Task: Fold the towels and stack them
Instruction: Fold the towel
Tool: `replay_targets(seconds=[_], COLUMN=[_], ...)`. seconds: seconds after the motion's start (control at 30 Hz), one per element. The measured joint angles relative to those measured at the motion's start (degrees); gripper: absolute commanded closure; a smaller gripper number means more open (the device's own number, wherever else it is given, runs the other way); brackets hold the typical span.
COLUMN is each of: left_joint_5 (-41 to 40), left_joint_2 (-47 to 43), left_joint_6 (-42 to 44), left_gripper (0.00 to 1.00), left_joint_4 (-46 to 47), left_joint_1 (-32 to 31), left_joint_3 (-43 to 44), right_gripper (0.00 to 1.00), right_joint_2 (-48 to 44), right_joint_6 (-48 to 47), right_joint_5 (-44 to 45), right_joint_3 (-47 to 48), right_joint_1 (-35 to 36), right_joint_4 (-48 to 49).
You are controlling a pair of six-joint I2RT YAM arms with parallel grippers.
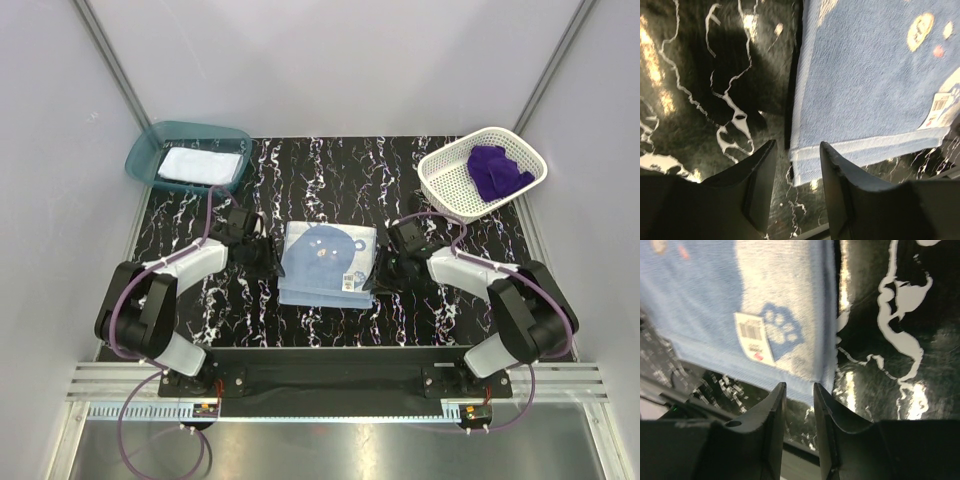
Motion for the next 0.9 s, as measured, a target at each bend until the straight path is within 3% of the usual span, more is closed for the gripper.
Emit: replay_targets(seconds=[0.27, 0.43, 0.53, 0.9], left_joint_5=[-1.3, -2.2, -2.1, -2.1], left_joint_2=[0.7, 0.7, 0.7, 0.7], left_joint_6=[-2.2, -2.8, -3.3, -4.3], left_gripper=[0.59, 0.71, 0.74, 0.68], left_joint_4=[3.4, 3.7, 4.0, 4.7], left_joint_1=[-0.7, -0.9, -1.0, -1.8], left_joint_3=[-1.6, -3.1, -3.3, -3.6], right_gripper=[0.65, 0.73, 0.79, 0.8], right_joint_2=[2.6, 2.8, 3.1, 3.2], right_joint_6=[0.5, 0.8, 0.9, 0.8], right_joint_5=[6.0, 7.3, 7.5, 8.4], right_joint_3=[0.2, 0.3, 0.4, 0.6], right_joint_1=[3.4, 4.1, 4.2, 4.7], right_joint_4=[-0.2, 0.2, 0.2, 0.2])
